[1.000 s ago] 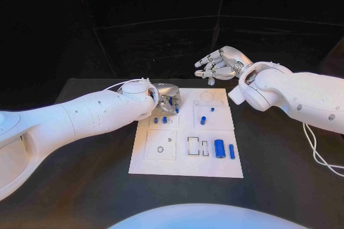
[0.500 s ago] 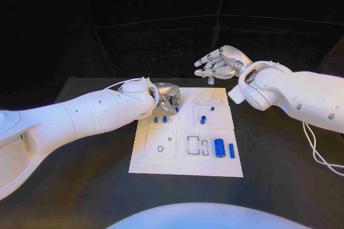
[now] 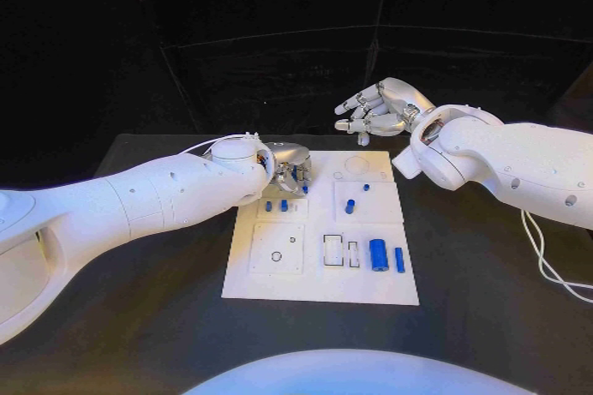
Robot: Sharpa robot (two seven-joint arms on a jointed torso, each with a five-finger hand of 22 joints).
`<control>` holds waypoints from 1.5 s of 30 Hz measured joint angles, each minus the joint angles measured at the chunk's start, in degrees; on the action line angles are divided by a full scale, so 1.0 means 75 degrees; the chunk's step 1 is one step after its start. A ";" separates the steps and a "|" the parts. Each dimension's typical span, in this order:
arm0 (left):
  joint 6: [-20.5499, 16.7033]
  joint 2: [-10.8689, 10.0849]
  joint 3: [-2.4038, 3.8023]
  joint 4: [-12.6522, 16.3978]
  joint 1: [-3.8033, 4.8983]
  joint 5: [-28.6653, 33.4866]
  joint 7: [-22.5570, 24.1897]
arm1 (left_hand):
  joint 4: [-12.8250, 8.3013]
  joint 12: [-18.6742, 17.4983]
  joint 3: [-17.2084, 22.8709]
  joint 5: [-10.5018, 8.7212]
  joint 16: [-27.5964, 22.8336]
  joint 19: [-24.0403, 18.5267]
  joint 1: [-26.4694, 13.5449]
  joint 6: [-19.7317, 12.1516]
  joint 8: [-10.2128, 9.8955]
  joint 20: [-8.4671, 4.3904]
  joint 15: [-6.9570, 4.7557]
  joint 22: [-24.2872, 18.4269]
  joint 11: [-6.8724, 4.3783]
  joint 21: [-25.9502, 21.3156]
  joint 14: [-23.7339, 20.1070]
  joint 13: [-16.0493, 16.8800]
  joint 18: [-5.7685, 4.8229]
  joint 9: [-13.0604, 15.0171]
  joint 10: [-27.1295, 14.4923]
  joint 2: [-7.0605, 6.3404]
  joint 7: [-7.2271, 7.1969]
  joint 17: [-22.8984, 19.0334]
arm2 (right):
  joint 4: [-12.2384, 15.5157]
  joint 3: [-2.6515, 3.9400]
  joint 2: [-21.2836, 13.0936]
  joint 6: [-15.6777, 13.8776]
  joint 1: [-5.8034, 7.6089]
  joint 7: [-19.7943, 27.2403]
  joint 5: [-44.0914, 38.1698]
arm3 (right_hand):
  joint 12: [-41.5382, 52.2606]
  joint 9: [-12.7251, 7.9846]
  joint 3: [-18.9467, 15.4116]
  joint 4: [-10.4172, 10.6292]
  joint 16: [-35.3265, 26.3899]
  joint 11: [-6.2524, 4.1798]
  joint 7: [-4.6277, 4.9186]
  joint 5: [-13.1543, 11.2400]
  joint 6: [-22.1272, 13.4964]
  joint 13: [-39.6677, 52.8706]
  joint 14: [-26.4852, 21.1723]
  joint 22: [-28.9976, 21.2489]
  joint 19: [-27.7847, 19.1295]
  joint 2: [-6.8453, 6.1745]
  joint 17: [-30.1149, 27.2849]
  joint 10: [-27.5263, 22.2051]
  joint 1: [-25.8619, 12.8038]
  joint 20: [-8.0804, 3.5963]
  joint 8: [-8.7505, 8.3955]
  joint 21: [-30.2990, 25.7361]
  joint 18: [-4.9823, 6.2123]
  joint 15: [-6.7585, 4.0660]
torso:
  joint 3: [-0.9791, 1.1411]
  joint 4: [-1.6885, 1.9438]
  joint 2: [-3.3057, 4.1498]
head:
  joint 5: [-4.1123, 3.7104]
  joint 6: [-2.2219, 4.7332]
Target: Assemble the parts on the task board
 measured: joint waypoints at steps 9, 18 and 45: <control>0.0003 0.0002 0.0001 0.0005 0.0001 -0.0005 -0.0005 | -0.0002 -0.0014 0.0086 0.0000 0.0000 0.0000 0.0000 0.0079 0.0000 0.0000 0.0000 0.0047 -0.0018 0.0039 0.0000 0.0001 0.0000 0.0022 0.0074 0.0000 -0.0015 -0.0015 | -0.0007 0.0000 0.0011 0.0006 0.0000 0.0002 0.0000 | 0.0000 0.0000 0.0000 0.0000 0.0000 0.0000 0.0000 0.0000 0.0000 0.0000 0.0000 0.0001 0.0000 0.0000 -0.0001 0.0000 0.0000 0.0000 0.0026 0.0000 0.0000 0.0000 | -0.0001 0.0000 0.0001 | -0.0017 -0.0016; 0.0005 0.0011 -0.0003 0.0031 -0.0006 -0.0010 0.0005 | -0.0043 -0.0040 0.0211 0.0000 0.0012 0.0025 -0.0031 0.0293 -0.0029 -0.0025 -0.0029 0.0137 -0.0057 0.0120 -0.0029 0.0008 0.0000 0.0046 0.0248 0.0031 -0.0070 -0.0023 | -0.0011 0.0000 0.0020 0.0015 0.0000 0.0004 0.0000 | 0.0000 0.0000 0.0000 0.0000 0.0000 0.0000 0.0000 0.0000 0.0000 0.0001 0.0000 0.0001 0.0000 0.0000 -0.0002 0.0000 0.0000 0.0000 0.0026 0.0000 0.0000 0.0000 | -0.0002 0.0000 0.0000 | -0.0019 -0.0030; -0.0097 -0.0002 -0.0013 0.0043 -0.0028 -0.0014 0.0022 | -0.0443 -0.0151 0.0992 -0.0060 0.0092 0.0087 0.0148 0.0814 -0.0067 -0.0087 -0.0140 0.0444 -0.0166 0.0386 -0.0027 0.0063 -0.0116 0.0106 0.0875 0.0265 -0.0094 -0.0024 | -0.0017 0.0000 0.0034 0.0027 0.0000 0.0009 0.0000 | 0.0000 0.0000 0.0000 0.0000 0.0000 0.0000 0.0000 0.0000 0.0000 -0.0009 0.0000 -0.0007 0.0000 0.0000 0.0007 0.0000 0.0000 0.0000 0.0024 0.0000 0.0000 0.0000 | -0.0002 0.0000 -0.0004 | -0.0034 -0.0029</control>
